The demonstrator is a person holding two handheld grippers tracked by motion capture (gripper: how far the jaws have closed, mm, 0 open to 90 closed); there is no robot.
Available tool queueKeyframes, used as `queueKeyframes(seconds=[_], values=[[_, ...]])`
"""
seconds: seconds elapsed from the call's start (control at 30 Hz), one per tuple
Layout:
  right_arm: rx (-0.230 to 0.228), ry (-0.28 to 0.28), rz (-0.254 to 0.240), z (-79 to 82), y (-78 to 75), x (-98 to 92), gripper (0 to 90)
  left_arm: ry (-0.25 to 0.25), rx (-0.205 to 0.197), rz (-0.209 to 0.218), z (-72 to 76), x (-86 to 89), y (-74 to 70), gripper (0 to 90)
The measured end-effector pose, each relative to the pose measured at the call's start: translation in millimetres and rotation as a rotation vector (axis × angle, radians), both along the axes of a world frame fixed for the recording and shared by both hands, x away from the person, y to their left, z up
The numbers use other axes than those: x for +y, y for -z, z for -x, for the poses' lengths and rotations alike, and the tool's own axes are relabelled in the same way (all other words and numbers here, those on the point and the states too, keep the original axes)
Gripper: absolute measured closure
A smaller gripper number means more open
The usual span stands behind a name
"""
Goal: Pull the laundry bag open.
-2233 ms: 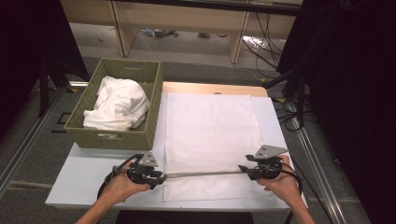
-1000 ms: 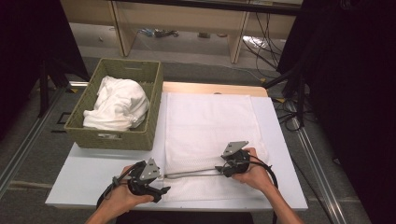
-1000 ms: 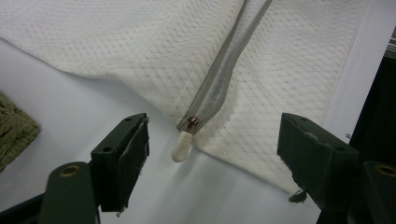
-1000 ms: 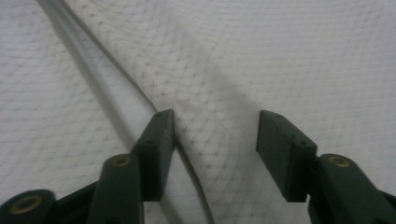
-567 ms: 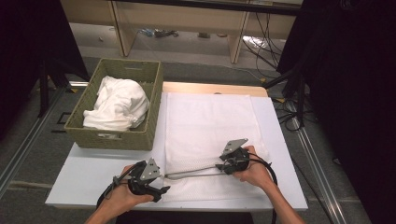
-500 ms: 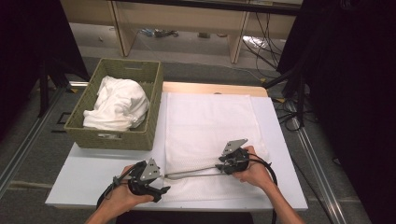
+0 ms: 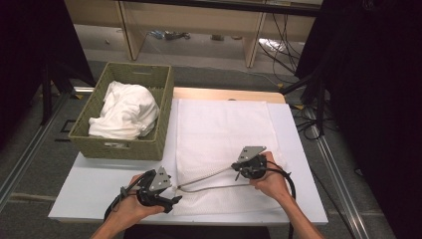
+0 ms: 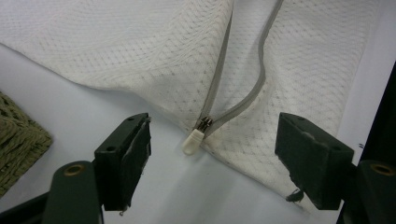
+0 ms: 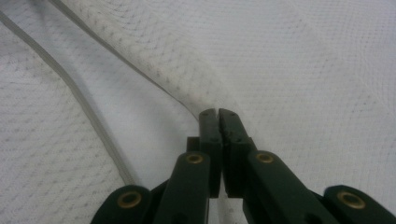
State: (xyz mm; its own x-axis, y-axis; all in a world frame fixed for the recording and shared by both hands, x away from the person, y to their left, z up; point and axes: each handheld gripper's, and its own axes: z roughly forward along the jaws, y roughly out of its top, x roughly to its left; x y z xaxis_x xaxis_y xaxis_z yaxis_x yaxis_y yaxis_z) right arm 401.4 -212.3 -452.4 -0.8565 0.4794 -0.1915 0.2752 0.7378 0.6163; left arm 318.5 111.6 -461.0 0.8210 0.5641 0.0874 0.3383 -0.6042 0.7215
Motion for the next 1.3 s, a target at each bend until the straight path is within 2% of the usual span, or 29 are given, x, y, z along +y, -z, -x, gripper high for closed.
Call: queueKeyframes(seconds=[0.07,0.13,0.2,0.27,0.3,0.33,0.4,0.53,0.6,0.63,0.67,0.7,0.77,0.87,0.93,0.97,1.0,1.07,1.17,1.3], values=[[0.012,-0.013,0.008,-0.2,0.9,0.1,89.7,-0.001,-0.002,-0.009,-1.1,0.6,-0.8,26.7],[0.004,-0.017,0.023,-0.6,3.2,0.7,89.6,-0.001,0.003,-0.001,-1.3,0.1,-0.4,26.7],[0.020,-0.026,0.023,-1.3,6.2,0.8,89.4,-0.002,0.000,-0.013,-2.3,0.1,-0.4,26.8],[0.059,-0.032,0.039,-1.5,9.2,-0.1,88.1,0.001,0.001,-0.012,-3.1,-0.6,-0.3,26.8],[0.065,-0.040,0.038,-1.5,10.8,-0.6,87.9,0.003,0.007,-0.001,-2.8,-1.3,0.2,26.7],[0.076,-0.023,0.029,-1.1,12.4,-1.6,87.2,0.005,0.008,-0.002,-3.2,-1.6,0.6,26.8],[0.087,-0.043,0.034,-2.6,14.3,-1.7,84.9,-0.001,0.003,-0.012,-3.5,-1.7,0.5,26.8],[0.131,-0.035,0.030,0.4,17.4,0.2,79.1,0.000,0.003,-0.013,-3.6,-1.4,0.4,26.8],[0.129,-0.049,0.035,-0.9,19.7,0.6,76.3,0.004,0.008,-0.003,-3.2,-1.5,1.2,26.8],[0.149,-0.052,0.019,-1.8,21.2,0.5,74.4,0.006,0.004,-0.019,-3.6,-0.7,0.7,26.7],[0.136,-0.054,0.023,-2.9,20.9,-0.4,73.0,0.007,0.004,-0.022,-3.8,-0.5,0.8,26.8],[0.147,-0.050,0.014,-3.7,21.4,-0.9,72.6,0.007,0.004,-0.023,-4.0,-0.4,1.0,26.7],[0.156,-0.045,-0.001,-6.5,22.7,-0.6,73.3,0.006,0.004,-0.022,-4.5,-0.6,0.9,26.7],[0.172,-0.074,0.003,-7.1,22.4,2.2,84.6,0.003,0.011,-0.010,-4.3,-1.4,1.7,26.8],[0.166,-0.089,0.016,-6.2,21.7,3.9,88.6,0.004,0.011,-0.006,-4.7,-1.3,2.1,26.7],[0.162,-0.089,0.018,-5.5,21.5,4.9,89.1,0.005,0.004,-0.022,-5.5,-0.6,1.6,26.8],[0.150,-0.088,0.027,-4.9,20.7,5.8,89.4,0.003,0.007,-0.006,-4.9,-1.2,1.9,26.7],[0.112,-0.093,0.046,-4.4,17.7,7.4,89.5,0.005,0.002,-0.015,-4.9,-0.3,1.0,26.8],[0.085,-0.067,0.029,-2.6,9.3,6.5,89.6,0.000,0.000,-0.006,-3.5,0.4,0.3,26.7],[0.042,-0.068,0.024,-1.8,-1.1,5.5,89.6,-0.001,-0.008,-0.014,-4.5,1.9,-0.8,26.8]])
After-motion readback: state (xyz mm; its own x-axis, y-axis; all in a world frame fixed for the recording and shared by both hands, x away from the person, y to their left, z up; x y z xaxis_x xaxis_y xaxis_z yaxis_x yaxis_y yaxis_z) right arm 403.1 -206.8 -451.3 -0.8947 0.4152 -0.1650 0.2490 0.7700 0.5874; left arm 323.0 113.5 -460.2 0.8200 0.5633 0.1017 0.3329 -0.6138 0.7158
